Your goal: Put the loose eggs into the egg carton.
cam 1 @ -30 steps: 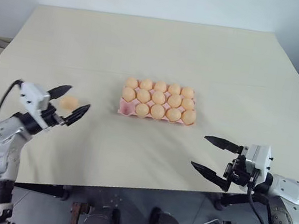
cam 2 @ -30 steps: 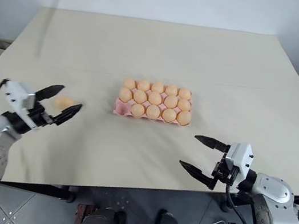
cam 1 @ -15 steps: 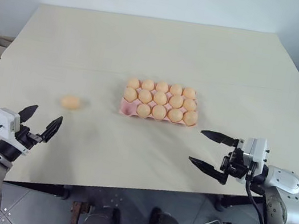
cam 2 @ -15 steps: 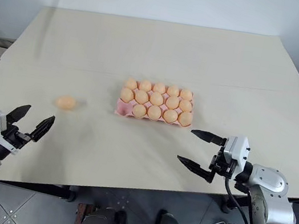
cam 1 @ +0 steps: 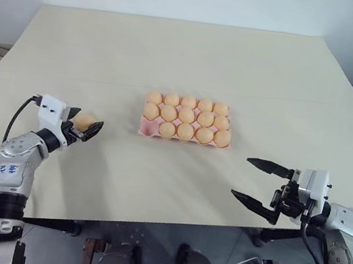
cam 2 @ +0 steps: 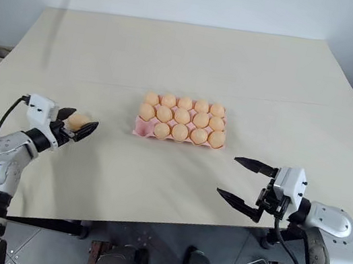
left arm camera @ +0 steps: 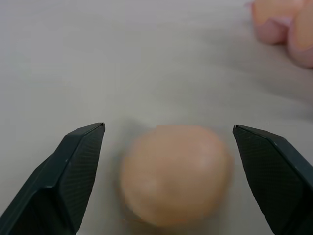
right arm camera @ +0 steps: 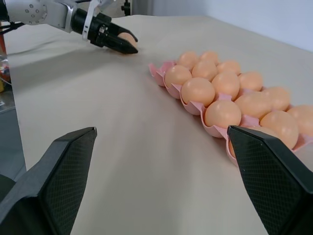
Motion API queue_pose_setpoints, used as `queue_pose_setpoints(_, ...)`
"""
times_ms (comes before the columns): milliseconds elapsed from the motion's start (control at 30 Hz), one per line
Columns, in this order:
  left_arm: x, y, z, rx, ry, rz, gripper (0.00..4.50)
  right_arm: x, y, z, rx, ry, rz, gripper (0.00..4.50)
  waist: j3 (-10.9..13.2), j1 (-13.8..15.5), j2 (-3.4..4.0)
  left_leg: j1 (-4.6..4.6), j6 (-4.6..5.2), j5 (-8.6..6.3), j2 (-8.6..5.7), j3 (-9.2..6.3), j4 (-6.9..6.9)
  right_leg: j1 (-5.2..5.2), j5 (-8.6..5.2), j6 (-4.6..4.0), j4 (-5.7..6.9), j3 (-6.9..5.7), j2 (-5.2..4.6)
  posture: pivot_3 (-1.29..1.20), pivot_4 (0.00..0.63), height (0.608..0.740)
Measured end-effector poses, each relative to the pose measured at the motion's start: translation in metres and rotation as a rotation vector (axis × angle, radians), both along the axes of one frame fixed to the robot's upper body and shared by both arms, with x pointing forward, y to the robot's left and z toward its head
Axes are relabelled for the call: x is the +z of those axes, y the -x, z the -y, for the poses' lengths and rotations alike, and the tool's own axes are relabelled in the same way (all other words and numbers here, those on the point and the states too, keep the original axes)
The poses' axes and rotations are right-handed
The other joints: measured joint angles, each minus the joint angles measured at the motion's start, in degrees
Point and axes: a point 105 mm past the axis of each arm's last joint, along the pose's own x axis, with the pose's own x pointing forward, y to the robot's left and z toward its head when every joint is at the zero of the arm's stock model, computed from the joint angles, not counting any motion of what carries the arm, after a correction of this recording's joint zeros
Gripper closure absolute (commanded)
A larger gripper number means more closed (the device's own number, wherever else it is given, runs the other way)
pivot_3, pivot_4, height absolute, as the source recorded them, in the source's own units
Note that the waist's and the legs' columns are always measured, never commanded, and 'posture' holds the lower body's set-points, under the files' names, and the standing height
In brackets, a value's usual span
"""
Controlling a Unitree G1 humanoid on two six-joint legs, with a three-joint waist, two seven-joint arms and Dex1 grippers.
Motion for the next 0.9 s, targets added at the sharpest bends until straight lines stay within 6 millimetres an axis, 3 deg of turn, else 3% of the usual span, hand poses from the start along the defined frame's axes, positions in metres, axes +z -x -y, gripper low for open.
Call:
queue_pose_setpoints(233,0.0,-0.002,0.001,-0.02,0.001,0.002,2.36,-0.002,0.003,-0.001,-0.024,-0.011,-0.006,0.0,-0.01,0.03,-0.02,0.0,-0.01,-0.01,0.01,-0.02,0.0,-0.01,0.0,0.0,-0.03,0.02,-0.04,0.0,0.15,0.74)
queue_pose_setpoints(333,0.009,0.0,0.01,-0.087,0.017,0.035,2.39,-0.002,0.003,0.0,-0.03,-0.013,-0.008,0.0,-0.01,0.05,-0.02,0.01,-0.01,0.0,0.01,-0.02,0.01,-0.02,0.0,0.0,-0.03,0.03,-0.05,0.0,0.15,0.74)
queue_pose_setpoints(467,0.037,0.002,0.033,-0.215,0.004,0.124,2.39,-0.002,0.003,0.0,-0.033,-0.014,-0.007,0.0,-0.01,0.2,-0.02,0.01,-0.02,0.0,0.01,-0.02,0.01,-0.01,0.0,0.0,-0.03,0.04,-0.05,0.0,0.15,0.74)
queue_pose_setpoints(633,0.076,-0.015,0.097,-0.451,-0.004,0.205,2.39,0.0,0.002,0.003,-0.053,-0.017,0.002,0.0,-0.02,1.34,-0.03,-0.01,0.03,0.03,-0.08,0.02,0.12,0.03,0.04,0.05,-0.01,0.04,-0.01,0.0,0.15,0.74)
queue_pose_setpoints(733,0.072,-0.023,0.122,-0.521,-0.007,0.176,2.39,0.0,0.002,0.006,-0.073,-0.018,0.002,0.0,-0.02,1.24,-0.03,0.0,0.07,0.03,-0.09,0.06,0.11,0.02,0.05,0.07,0.01,0.03,0.09,0.0,0.15,0.74)
queue_pose_setpoints(833,0.05,-0.03,0.148,-0.591,-0.017,0.1,2.39,0.0,0.003,0.009,-0.105,-0.02,0.006,0.0,-0.02,1.25,-0.03,-0.02,0.13,0.07,-0.09,0.08,0.11,0.02,0.05,0.07,0.03,0.01,0.25,0.0,0.15,0.74)
queue_pose_setpoints(900,0.043,-0.031,0.154,-0.615,-0.03,0.083,2.39,0.001,0.006,0.009,-0.115,-0.019,0.012,0.0,-0.01,1.02,-0.05,-0.02,0.15,0.07,-0.07,0.08,0.11,0.02,0.05,0.06,0.02,0.01,0.25,0.0,0.15,0.74)
